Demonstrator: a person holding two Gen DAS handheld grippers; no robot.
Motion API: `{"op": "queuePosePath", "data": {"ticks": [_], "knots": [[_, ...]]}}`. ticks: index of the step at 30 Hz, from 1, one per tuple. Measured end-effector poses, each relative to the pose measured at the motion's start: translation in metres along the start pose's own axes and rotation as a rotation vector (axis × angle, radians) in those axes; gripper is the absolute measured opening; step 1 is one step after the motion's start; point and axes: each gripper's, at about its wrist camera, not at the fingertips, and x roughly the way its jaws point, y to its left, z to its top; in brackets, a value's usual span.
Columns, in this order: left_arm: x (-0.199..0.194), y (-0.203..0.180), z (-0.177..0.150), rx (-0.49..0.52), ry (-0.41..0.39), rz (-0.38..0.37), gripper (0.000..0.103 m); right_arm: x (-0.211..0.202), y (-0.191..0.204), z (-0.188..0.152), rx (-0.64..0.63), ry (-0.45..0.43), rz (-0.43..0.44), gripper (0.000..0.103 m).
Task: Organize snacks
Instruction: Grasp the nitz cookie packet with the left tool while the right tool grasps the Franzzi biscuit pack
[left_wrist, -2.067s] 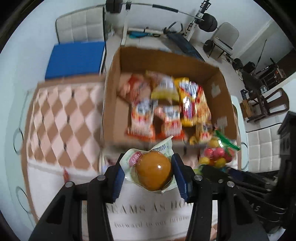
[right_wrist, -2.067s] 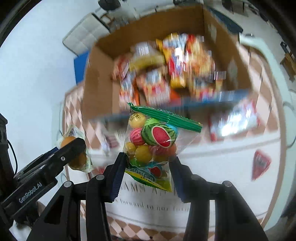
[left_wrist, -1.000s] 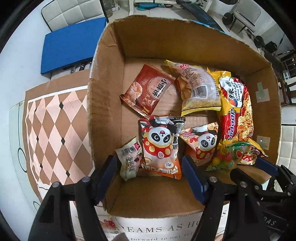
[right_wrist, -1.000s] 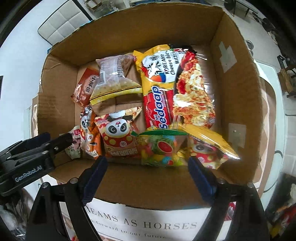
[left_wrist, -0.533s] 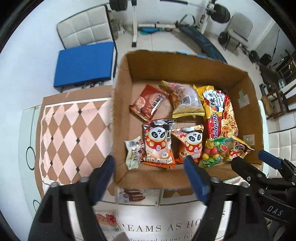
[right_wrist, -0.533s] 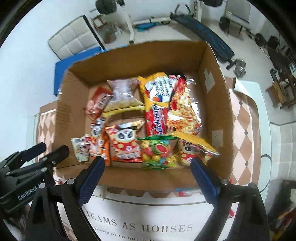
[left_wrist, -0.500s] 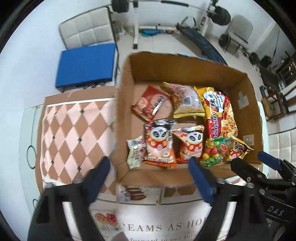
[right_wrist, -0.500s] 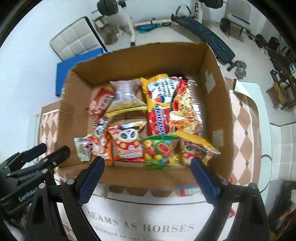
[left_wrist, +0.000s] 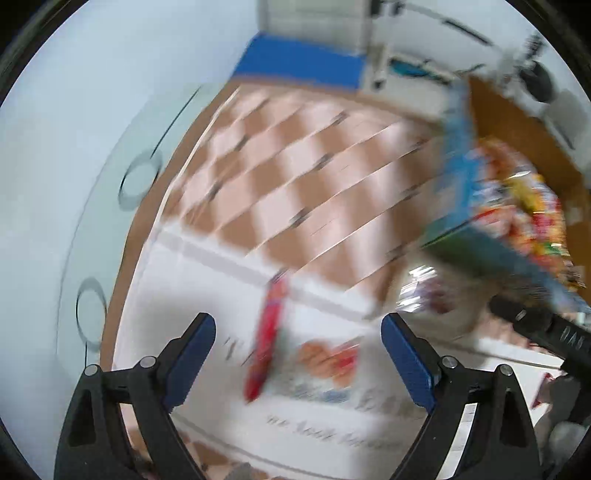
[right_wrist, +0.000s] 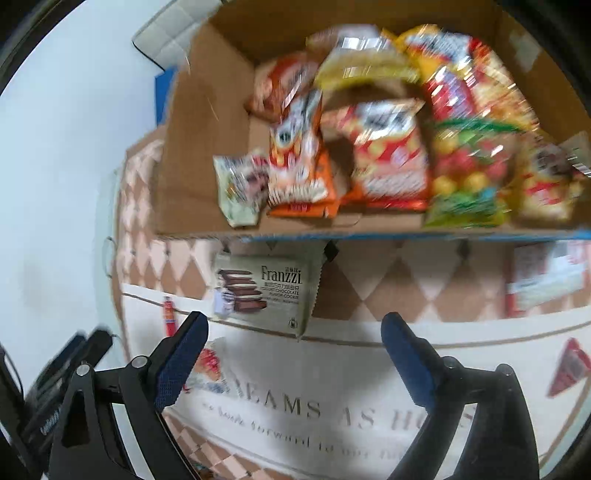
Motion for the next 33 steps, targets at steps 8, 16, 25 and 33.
{"op": "queuePosePath", "data": {"ticks": [8, 16, 25, 33], "knots": [[0.066, 0.055, -0.043, -0.166, 0.179, -0.030, 0.092, 0.067, 0.010, -0.012, 0.026, 0.038, 0.020, 0.057], [0.085, 0.074, -0.065, -0.259, 0.244, -0.066, 0.092, 0.069, 0.065, -0.038, -0.218, 0.196, 0.009, 0.066], [0.087, 0.071, -0.061, -0.230, 0.253, -0.078, 0.092, 0.114, 0.111, 0.000, -0.511, 0.166, -0.260, 0.093], [0.089, 0.074, -0.086, -0.559, 0.402, -0.353, 0.092, 0.137, 0.108, -0.014, -0.476, 0.196, -0.340, 0.071]]}}
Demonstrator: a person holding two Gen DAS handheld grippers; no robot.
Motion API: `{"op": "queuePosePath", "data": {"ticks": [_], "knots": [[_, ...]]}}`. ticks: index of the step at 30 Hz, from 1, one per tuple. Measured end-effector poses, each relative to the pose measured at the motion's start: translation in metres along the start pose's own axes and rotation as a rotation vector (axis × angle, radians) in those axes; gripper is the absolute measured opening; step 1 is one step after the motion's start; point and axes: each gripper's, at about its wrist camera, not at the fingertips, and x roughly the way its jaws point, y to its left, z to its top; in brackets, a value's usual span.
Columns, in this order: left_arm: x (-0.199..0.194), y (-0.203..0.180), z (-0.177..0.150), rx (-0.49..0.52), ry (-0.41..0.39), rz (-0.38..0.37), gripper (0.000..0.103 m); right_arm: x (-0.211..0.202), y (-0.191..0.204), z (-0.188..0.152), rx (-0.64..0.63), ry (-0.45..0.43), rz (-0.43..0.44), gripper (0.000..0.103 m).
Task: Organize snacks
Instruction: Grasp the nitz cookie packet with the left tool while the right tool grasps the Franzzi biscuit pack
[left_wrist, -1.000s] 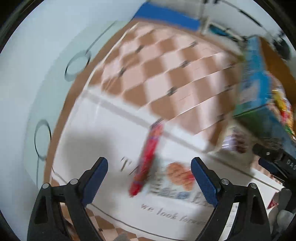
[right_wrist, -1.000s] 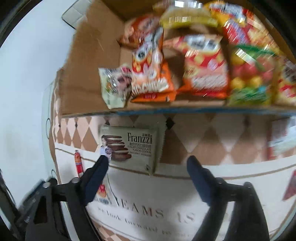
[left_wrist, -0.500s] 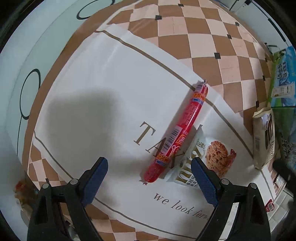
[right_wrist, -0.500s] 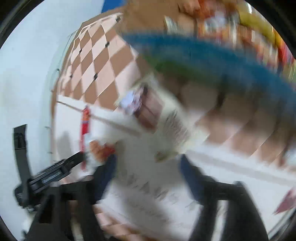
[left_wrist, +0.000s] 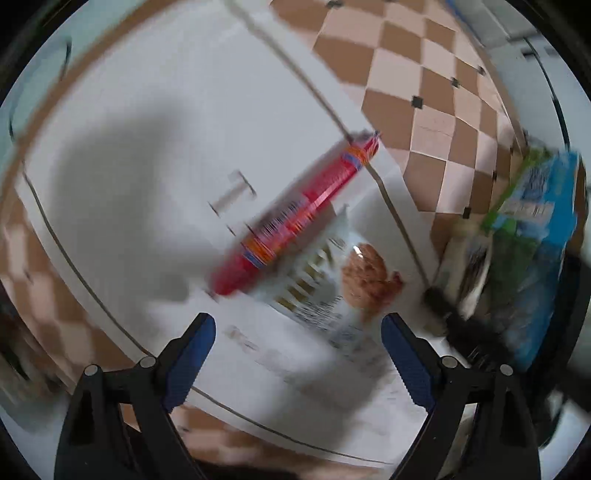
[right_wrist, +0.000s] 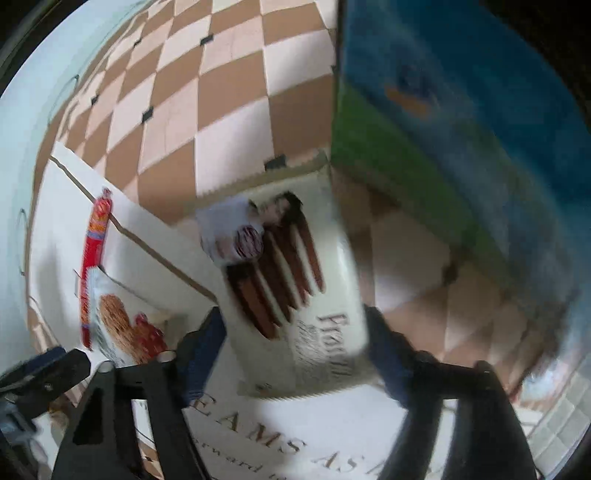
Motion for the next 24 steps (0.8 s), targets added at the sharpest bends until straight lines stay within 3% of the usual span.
{"op": "queuePosePath", "data": {"ticks": [6, 12, 16, 24], "knots": [[0.028, -0.001, 0.027, -0.185, 0.057, -0.046, 0.092, 0.005, -0.020, -0.025, 0.113, 0.030, 0.036, 0.071], [0.049, -0.024, 0.039, -0.177, 0.057, 0.078, 0.092, 0.007, -0.042, -0.042, 0.201, 0.038, 0.104, 0.071], [0.054, -0.053, 0.031, 0.012, 0.014, 0.170, 0.091, 0.008, -0.051, -0.045, 0.208, 0.038, 0.113, 0.071], [0.075, -0.090, -0.011, 0.521, -0.014, 0.362, 0.091, 0.014, -0.077, -0.096, 0.209, 0.074, 0.100, 0.070]]}}
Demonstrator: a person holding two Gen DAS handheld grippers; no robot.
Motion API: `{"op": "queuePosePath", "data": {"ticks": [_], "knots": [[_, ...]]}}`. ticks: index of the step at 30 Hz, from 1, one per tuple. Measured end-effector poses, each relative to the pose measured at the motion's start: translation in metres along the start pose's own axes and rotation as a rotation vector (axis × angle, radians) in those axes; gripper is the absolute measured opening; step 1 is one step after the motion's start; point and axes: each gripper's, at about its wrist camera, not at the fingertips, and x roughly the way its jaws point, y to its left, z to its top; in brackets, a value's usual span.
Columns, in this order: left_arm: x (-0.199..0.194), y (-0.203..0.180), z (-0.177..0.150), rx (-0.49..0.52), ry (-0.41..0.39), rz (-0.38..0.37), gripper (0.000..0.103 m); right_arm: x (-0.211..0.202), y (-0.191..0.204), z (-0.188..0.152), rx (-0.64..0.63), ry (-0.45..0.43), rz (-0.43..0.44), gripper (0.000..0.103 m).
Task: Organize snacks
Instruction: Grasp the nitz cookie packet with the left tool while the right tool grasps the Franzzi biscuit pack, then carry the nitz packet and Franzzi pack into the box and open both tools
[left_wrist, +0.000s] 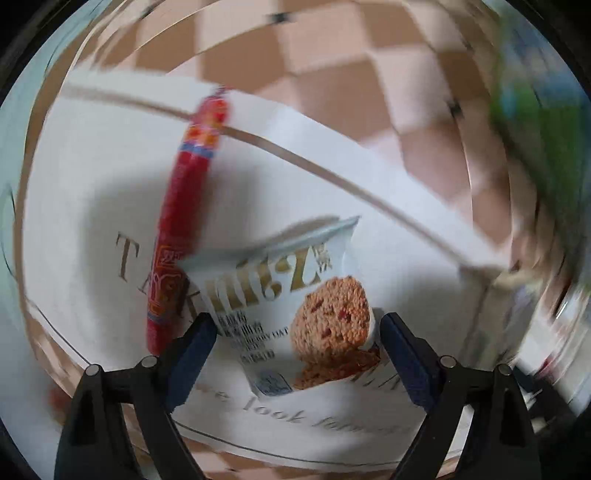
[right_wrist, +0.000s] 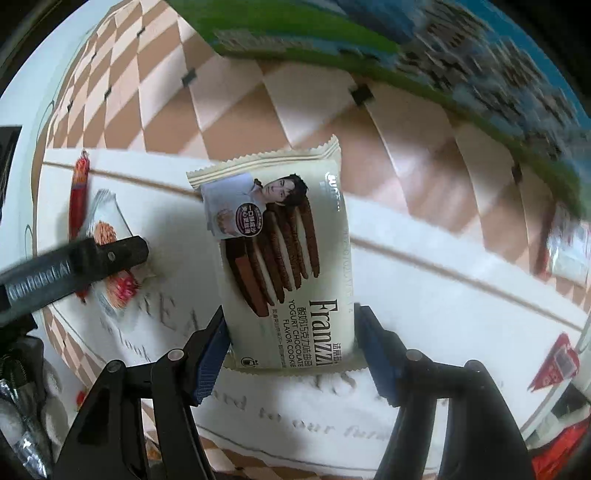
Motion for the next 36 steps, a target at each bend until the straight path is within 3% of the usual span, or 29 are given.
{"op": "queuePosePath", "data": {"ticks": [2, 5, 8, 14, 16, 17, 19, 21, 22, 27, 32, 36], "knots": [[0.002, -0.009, -0.007, 0.087, -0.022, 0.049, 0.091, 0.001, -0.009, -0.009, 0.017, 0.009, 0.011, 0.070], [0.002, -0.015, -0.009, 0.121, -0.033, 0.089, 0.091, 0.002, -0.027, -0.016, 0.065, 0.042, 0.078, 0.073], [0.001, -0.034, -0.002, 0.072, -0.017, 0.065, 0.091, -0.004, -0.032, -0.011, 0.101, 0.006, 0.110, 0.084], [0.003, -0.020, 0.015, -0.058, -0.019, -0.008, 0.090, -0.011, -0.034, 0.021, 0.125, -0.016, 0.091, 0.084], [0.001, -0.025, 0.010, -0.048, -0.053, 0.011, 0.071, -0.010, -0.032, 0.025, 0.127, -0.009, 0.062, 0.084], [0.000, -0.015, 0.013, -0.033, -0.062, 0.011, 0.071, -0.008, -0.032, 0.025, 0.129, -0.011, 0.050, 0.084], [0.002, -0.019, 0.007, 0.000, -0.075, 0.032, 0.071, -0.005, -0.031, 0.018, 0.113, -0.014, 0.018, 0.081], [0.002, -0.032, 0.001, 0.024, -0.094, 0.047, 0.071, -0.004, -0.026, 0.013, 0.088, -0.043, -0.027, 0.064], [0.003, -0.036, -0.001, 0.033, -0.102, 0.052, 0.071, -0.006, -0.027, 0.011, 0.075, -0.057, -0.052, 0.062], [-0.004, -0.066, -0.035, 0.081, -0.145, 0.058, 0.071, -0.007, -0.043, -0.007, 0.089, -0.076, -0.011, 0.061], [-0.018, -0.052, -0.027, 0.119, -0.177, 0.023, 0.071, -0.023, -0.056, -0.024, 0.105, -0.119, 0.036, 0.061], [-0.045, -0.067, -0.034, 0.170, -0.240, -0.015, 0.071, -0.051, -0.081, -0.041, 0.134, -0.164, 0.093, 0.061]]}}
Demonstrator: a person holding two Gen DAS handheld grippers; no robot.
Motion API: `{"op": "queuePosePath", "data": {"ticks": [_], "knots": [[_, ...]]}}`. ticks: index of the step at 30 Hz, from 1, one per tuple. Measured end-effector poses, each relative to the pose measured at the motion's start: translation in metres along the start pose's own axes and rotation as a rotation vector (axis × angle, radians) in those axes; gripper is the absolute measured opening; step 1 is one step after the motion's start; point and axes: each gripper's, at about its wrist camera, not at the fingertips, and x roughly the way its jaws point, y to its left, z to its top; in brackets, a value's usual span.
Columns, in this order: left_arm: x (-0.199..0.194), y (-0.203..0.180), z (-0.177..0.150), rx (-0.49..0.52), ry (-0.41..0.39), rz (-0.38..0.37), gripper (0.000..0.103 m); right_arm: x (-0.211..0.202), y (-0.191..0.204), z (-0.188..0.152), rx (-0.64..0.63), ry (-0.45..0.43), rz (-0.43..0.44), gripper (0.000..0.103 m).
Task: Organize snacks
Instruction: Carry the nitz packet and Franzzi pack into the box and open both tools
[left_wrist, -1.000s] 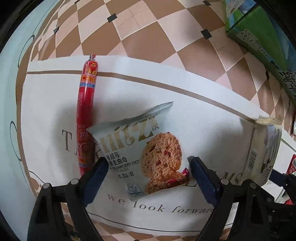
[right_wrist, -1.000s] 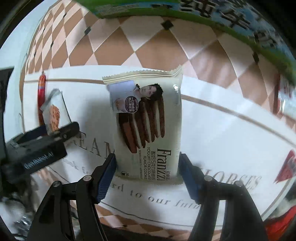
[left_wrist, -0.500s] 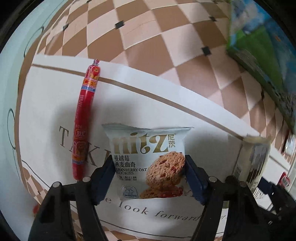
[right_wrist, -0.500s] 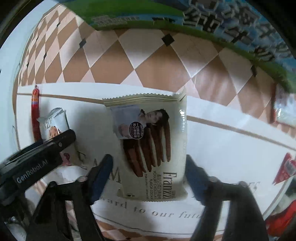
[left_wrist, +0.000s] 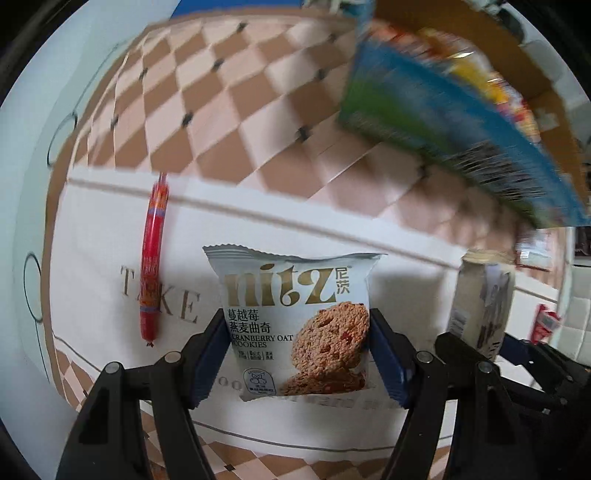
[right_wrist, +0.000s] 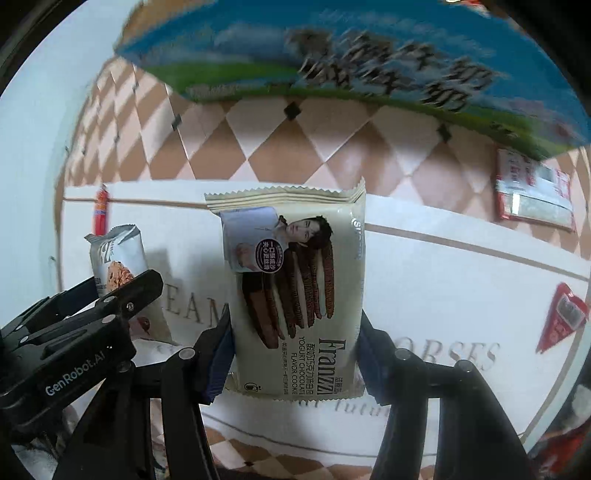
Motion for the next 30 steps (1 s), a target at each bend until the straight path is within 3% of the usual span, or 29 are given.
{"op": "queuePosePath", "data": {"ticks": [4, 8, 12, 15, 18, 23, 30], "knots": [[-0.051, -0.026, 0.012, 0.046, -0.072, -0.068, 0.071, -0.057, -0.010, -0.002, 0.033, -0.059, 0.063, 0.061], [-0.121, -0.059, 0.048, 0.103, -0.159, -0.131, 0.071, -0.111, -0.014, -0.001, 0.059, -0.146, 0.105, 0.061], [-0.170, -0.095, 0.100, 0.160, -0.225, -0.160, 0.071, -0.168, -0.031, 0.021, 0.089, -0.244, 0.137, 0.061], [-0.178, -0.116, 0.142, 0.190, -0.236, -0.149, 0.071, -0.205, -0.055, 0.054, 0.119, -0.316, 0.118, 0.061], [-0.170, -0.132, 0.189, 0.212, -0.219, -0.111, 0.071, -0.212, -0.068, 0.099, 0.160, -0.342, 0.095, 0.061], [-0.121, -0.141, 0.269, 0.227, -0.142, -0.016, 0.071, -0.202, -0.111, 0.173, 0.225, -0.310, 0.036, 0.061], [-0.065, -0.140, 0.332, 0.229, -0.063, 0.069, 0.071, -0.162, -0.137, 0.242, 0.250, -0.235, -0.016, 0.061]]}}
